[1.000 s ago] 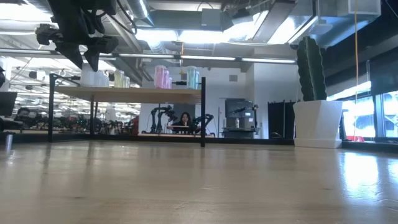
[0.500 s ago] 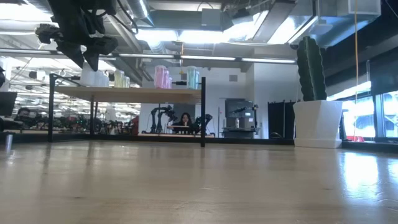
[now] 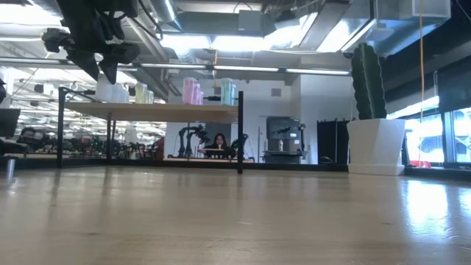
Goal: Pick and place medicine bottles onto shelf by color
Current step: Put the white pill bottle on the shelf and align it with the other white pill bottles
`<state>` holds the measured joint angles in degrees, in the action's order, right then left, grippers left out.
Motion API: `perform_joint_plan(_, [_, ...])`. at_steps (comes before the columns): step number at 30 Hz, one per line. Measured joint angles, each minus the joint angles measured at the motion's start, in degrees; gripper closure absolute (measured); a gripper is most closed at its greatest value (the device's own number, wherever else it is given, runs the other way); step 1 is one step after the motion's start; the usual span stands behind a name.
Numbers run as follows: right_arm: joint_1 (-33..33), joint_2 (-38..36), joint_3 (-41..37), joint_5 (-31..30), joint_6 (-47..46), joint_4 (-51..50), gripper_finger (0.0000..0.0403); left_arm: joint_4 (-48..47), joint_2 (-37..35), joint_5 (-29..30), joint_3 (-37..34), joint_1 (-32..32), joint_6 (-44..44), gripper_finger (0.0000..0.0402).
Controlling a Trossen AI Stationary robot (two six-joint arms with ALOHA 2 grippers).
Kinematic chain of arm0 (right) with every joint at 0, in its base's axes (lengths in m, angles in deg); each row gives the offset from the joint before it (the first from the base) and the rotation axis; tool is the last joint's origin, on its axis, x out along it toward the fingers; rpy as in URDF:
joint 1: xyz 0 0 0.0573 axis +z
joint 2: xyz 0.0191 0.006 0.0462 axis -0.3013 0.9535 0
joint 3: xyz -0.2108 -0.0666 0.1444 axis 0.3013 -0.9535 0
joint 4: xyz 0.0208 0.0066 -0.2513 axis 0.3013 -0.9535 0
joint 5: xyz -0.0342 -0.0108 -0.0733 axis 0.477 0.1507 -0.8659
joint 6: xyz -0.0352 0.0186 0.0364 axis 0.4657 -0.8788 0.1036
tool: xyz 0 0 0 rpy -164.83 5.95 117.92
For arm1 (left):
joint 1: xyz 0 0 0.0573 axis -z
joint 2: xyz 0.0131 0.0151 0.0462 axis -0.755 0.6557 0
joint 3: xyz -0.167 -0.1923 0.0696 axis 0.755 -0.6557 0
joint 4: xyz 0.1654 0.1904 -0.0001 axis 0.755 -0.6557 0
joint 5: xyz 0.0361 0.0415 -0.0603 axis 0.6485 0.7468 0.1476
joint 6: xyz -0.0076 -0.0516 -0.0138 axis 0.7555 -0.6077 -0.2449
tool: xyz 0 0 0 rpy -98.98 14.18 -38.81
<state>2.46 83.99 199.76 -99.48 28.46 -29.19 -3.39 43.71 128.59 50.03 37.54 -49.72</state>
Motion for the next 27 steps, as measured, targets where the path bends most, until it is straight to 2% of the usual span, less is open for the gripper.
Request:
perform_joint_plan(20, [0.0,0.0,0.0,-0.05,-0.22,2.09,0.0207,-0.02,0.0,-2.67,0.0,0.0,-1.22,0.0228])
perform_joint_plan(27, [0.04,0.0,-0.01,-7.79,0.09,9.35,0.0207,-0.02,0.0,-2.41,0.0,0.0,-1.13,0.0228])
